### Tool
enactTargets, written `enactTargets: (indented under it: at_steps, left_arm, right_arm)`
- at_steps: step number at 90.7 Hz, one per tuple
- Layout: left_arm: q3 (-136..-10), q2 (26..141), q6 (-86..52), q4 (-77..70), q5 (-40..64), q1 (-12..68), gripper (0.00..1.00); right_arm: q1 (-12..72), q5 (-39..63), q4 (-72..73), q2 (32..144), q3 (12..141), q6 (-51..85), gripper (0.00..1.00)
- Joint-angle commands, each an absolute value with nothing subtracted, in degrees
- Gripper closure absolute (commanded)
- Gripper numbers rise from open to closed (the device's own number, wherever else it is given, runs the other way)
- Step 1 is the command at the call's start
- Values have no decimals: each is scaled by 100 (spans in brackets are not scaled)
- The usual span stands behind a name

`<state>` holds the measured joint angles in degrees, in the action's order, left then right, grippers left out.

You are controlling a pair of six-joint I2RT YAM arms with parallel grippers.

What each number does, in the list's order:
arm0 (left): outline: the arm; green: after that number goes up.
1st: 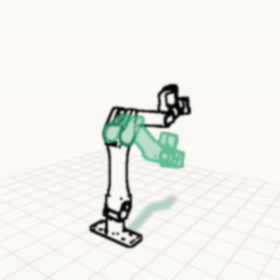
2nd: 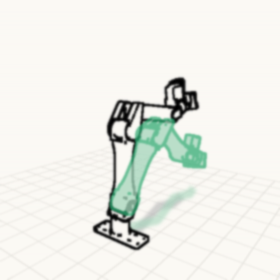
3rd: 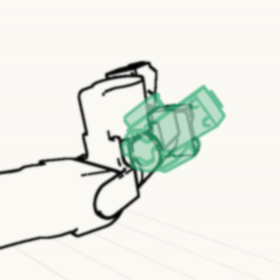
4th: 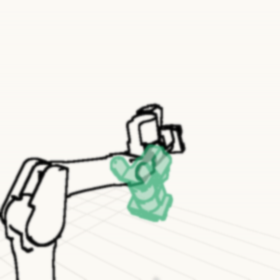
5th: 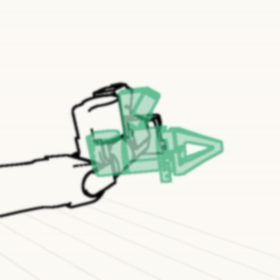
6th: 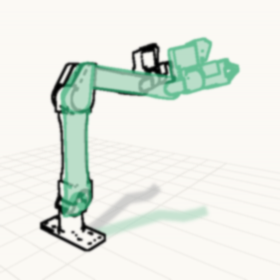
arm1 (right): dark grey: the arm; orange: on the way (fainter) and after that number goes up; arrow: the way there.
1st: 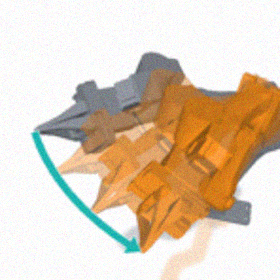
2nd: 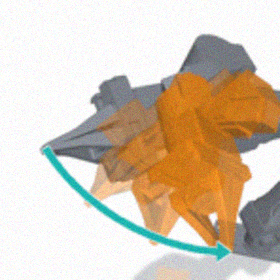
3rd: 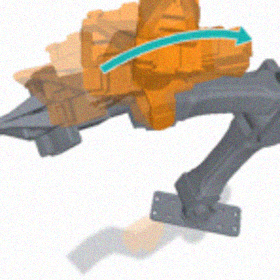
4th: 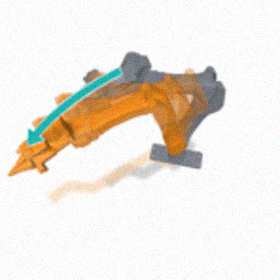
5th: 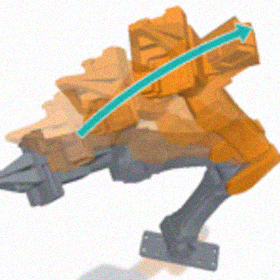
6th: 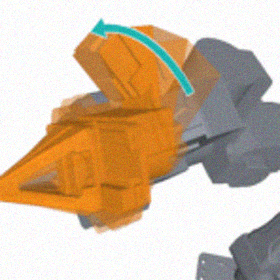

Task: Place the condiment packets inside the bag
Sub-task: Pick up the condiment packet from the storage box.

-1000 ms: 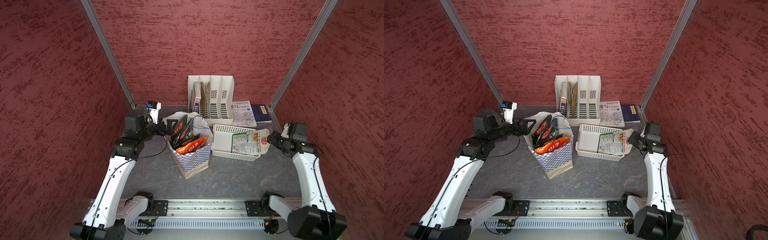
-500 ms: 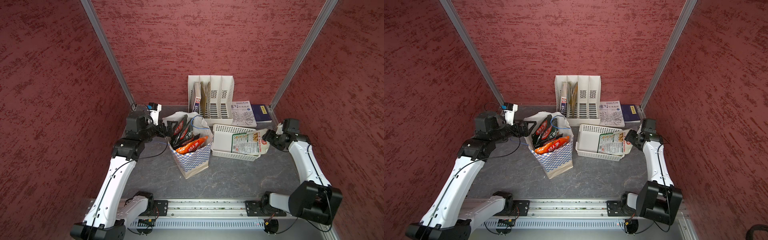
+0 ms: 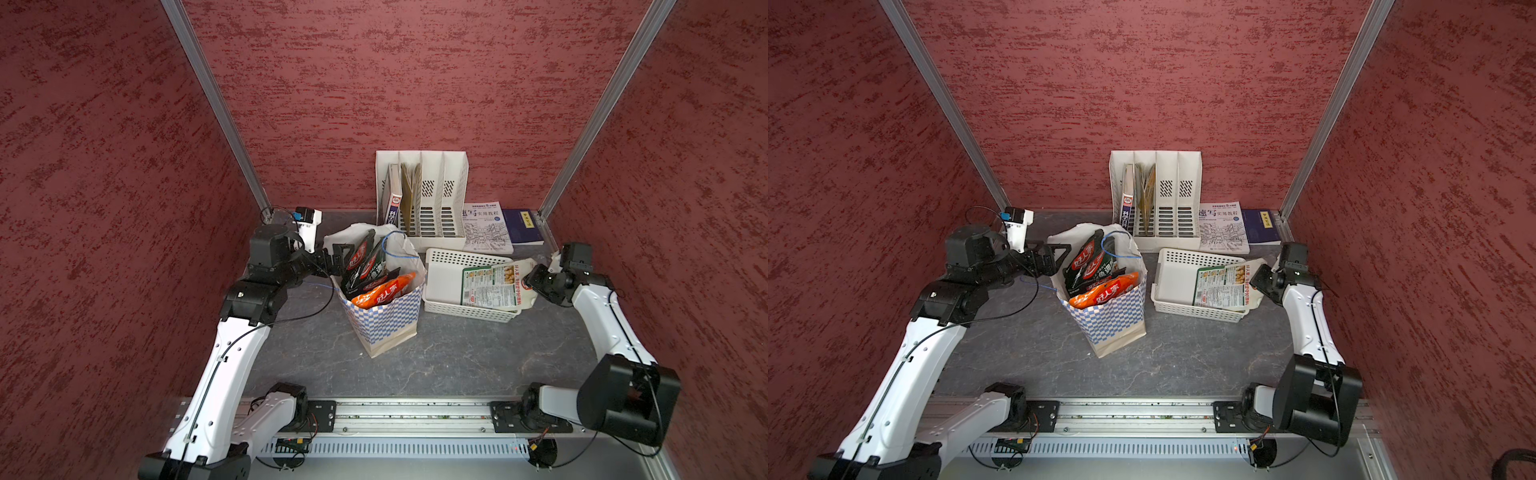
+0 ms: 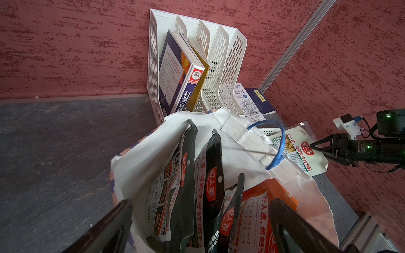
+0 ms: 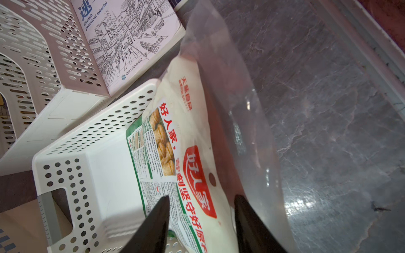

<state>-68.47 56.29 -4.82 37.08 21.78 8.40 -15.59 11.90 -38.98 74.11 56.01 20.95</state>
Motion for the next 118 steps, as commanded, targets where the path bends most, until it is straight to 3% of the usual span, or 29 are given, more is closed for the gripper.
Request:
enactTargets:
  at_steps: [1,10,11,24,40,52,65,91,111,118]
  left_arm:
    - [-6795,5546,-372,3776,2220,809,0]
    - [-6811,5527,-394,3678,2349,862,0]
    - [-6816,5510,-395,3654,2352,879,0]
    - [-6893,5349,-127,3311,1971,1536,0]
    - [-7144,5652,868,2824,16,3918,0]
    - [-7453,6383,1205,2350,-1038,5323,0]
    - [-7736,7488,1447,1574,-1568,6288,0]
    - [-9136,9540,1761,959,-1007,6550,0]
    - [-9723,10081,1219,845,-6,6554,0]
    - [-10104,10366,1126,989,-298,6537,7]
  right_arm:
    - [-1582,1598,-3477,7341,5427,2224,65]
    - [-1573,1868,-3348,7180,5446,2346,100]
    - [-1573,1883,-3344,7149,5452,2359,100]
    - [-1572,2138,-3388,6629,5731,2688,100]
    - [-1547,3038,-3021,6047,6020,3729,100]
    - [-1471,3340,-2688,5764,6205,4493,100]
    - [-1438,3381,-2516,5421,6370,5135,100]
    - [-1389,3617,-2607,5050,6690,5531,100]
    - [-1377,3639,-2815,4731,6732,5611,100]
    - [-1378,3696,-2842,4620,6753,5680,100]
